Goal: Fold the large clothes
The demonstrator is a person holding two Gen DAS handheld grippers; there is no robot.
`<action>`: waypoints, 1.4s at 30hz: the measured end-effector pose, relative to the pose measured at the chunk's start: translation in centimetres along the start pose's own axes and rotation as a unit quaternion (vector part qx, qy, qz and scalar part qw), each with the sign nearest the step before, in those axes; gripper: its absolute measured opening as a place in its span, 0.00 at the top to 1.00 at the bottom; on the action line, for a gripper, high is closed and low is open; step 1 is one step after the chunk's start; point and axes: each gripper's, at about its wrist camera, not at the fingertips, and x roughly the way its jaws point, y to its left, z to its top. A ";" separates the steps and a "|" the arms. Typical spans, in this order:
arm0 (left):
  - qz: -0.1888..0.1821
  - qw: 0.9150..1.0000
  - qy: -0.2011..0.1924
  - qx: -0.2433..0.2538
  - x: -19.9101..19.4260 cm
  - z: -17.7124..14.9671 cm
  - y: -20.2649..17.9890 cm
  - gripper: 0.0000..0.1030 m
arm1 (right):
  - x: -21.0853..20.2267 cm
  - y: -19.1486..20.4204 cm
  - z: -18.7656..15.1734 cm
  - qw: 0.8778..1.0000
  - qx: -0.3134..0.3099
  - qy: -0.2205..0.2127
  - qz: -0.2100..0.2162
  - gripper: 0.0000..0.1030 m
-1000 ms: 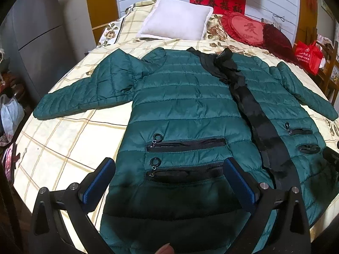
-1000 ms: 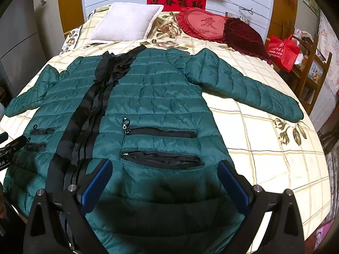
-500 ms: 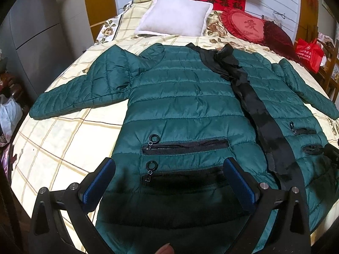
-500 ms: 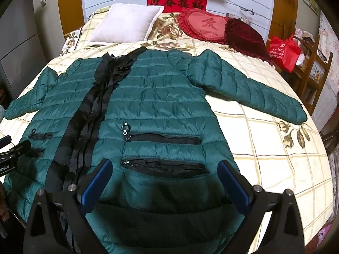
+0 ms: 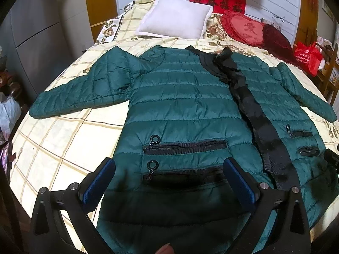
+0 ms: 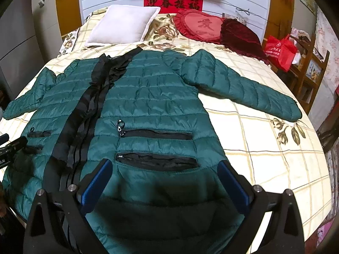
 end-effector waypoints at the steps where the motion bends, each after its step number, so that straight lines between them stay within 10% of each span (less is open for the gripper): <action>1: -0.001 1.000 -0.001 -0.002 -0.2 0.0 0.1 0.16 | -0.3 0.0 0.0 1.000 0.000 -0.001 -0.001 0.02; 23: 0.004 1.000 -0.026 0.001 -3.8 -0.6 0.0 0.16 | -3.3 -3.2 1.7 0.995 -0.028 -0.101 0.007 0.02; 42: -0.020 0.998 -0.056 0.002 -2.1 0.5 1.8 0.16 | -2.5 -2.2 0.8 0.994 -0.052 -0.097 -0.012 0.02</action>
